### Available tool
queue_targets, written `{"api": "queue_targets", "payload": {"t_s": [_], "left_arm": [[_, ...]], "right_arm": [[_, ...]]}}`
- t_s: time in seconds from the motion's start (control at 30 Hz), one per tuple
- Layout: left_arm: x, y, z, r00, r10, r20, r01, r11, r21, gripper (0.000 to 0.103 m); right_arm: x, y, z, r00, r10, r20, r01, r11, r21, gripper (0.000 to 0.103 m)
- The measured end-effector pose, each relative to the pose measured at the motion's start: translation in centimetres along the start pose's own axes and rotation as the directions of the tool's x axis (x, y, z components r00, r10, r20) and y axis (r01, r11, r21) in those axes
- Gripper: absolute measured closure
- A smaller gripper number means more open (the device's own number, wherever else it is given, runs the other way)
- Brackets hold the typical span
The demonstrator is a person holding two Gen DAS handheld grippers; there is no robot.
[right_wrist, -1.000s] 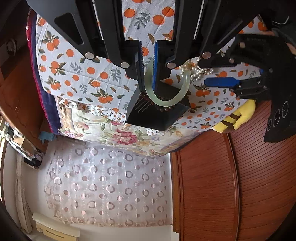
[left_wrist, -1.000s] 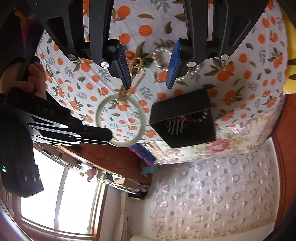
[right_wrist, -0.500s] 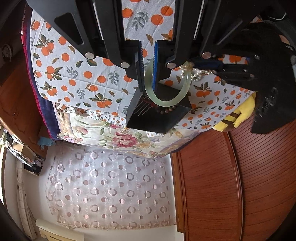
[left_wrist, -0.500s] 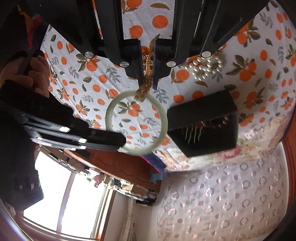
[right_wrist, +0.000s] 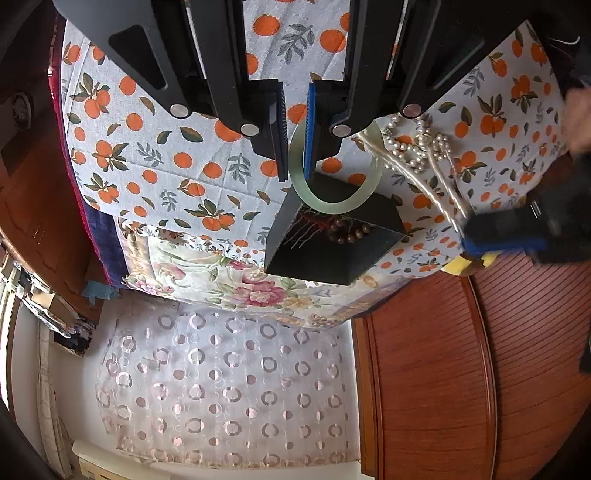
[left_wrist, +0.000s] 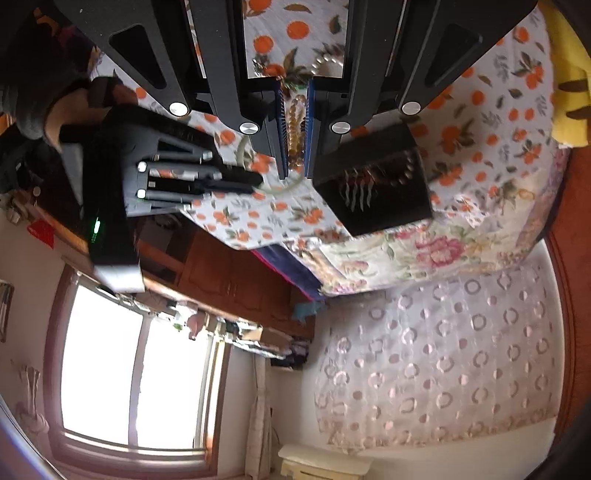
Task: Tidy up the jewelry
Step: 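Lower the pearl strand into the box with the left tool while the right tool lowers the jade bangle in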
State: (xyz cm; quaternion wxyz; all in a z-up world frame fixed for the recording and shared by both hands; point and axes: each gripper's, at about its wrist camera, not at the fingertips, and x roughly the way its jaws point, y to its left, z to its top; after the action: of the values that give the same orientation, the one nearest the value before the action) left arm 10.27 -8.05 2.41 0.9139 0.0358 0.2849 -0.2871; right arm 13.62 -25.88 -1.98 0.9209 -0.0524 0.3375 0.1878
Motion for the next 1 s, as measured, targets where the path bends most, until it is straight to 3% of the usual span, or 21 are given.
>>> {"api": "queue_targets", "payload": {"t_s": [0.4,0.7,1.0], "left_arm": [[-2.3,2.8,5.1,0.994,0.078,0.074,-0.078,0.997,-0.013,0.096],[-1.0,4.3,7.1,0.988,0.136,0.067,-0.136,0.991,-0.005,0.096],[2.2,6.0,7.5,0.987,0.161,0.019,-0.160,0.987,-0.026,0.096]], "right_arm": [[1.3,-1.1,0.9,0.999,-0.031,-0.010,0.031,1.000,0.006,0.093],[1.6,-1.2,3.7,0.999,-0.005,0.044,0.005,1.000,0.016,0.093],[4.9,-1.1,6.2,0.999,0.009,0.039,-0.010,0.999,0.033,0.093]]}}
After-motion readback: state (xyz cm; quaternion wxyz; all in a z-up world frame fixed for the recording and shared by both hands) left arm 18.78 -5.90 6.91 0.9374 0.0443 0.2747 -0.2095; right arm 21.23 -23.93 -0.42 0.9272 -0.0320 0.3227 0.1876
